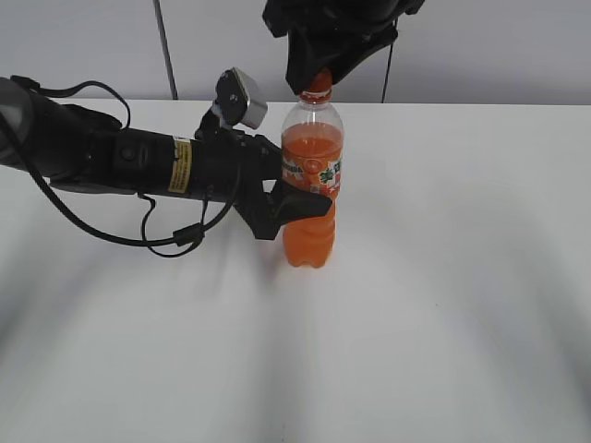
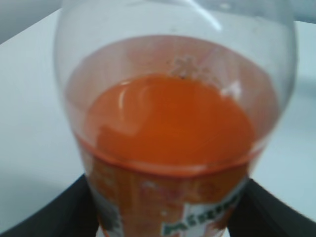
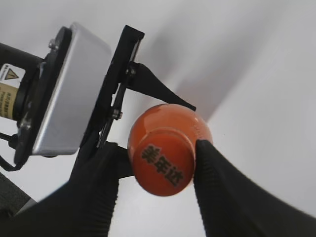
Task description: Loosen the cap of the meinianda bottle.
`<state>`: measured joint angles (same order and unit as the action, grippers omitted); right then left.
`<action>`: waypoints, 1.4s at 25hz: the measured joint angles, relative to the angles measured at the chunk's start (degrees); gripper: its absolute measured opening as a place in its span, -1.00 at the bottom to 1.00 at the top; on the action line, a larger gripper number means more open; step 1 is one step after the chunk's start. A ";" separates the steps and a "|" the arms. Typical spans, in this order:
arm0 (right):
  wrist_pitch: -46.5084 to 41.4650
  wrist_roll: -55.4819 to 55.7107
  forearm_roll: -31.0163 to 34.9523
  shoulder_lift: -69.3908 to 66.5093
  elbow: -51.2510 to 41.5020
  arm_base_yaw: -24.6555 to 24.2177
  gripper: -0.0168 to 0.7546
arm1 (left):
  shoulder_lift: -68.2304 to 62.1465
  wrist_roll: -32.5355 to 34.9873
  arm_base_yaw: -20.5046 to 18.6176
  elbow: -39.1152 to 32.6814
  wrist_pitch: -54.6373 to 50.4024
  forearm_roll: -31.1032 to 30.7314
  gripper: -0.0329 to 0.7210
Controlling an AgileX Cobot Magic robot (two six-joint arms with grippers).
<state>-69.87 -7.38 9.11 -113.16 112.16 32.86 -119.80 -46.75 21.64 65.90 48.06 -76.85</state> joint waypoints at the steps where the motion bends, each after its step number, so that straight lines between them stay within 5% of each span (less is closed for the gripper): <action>1: 0.00 -0.06 0.06 0.00 0.00 0.00 -0.05 | 0.00 0.00 0.00 0.00 0.00 0.00 0.24; 4: 0.00 -0.59 -0.18 0.00 0.00 0.00 -0.25 | 0.00 0.00 0.00 0.00 0.00 0.00 0.24; 10: 0.00 -6.58 -0.23 0.00 0.00 0.00 -0.25 | 0.00 0.00 0.00 0.00 0.00 0.00 0.24; 21: 0.05 -54.75 -0.30 0.00 0.20 0.00 -0.25 | 0.00 0.18 0.00 0.00 0.05 0.00 0.24; 35: 0.12 -81.25 -3.49 0.28 0.31 0.28 -0.28 | 0.00 -0.23 0.02 0.00 -0.20 0.43 0.24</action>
<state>-69.75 -88.63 5.62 -112.87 112.47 33.14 -119.80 -46.98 21.66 65.90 47.86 -76.42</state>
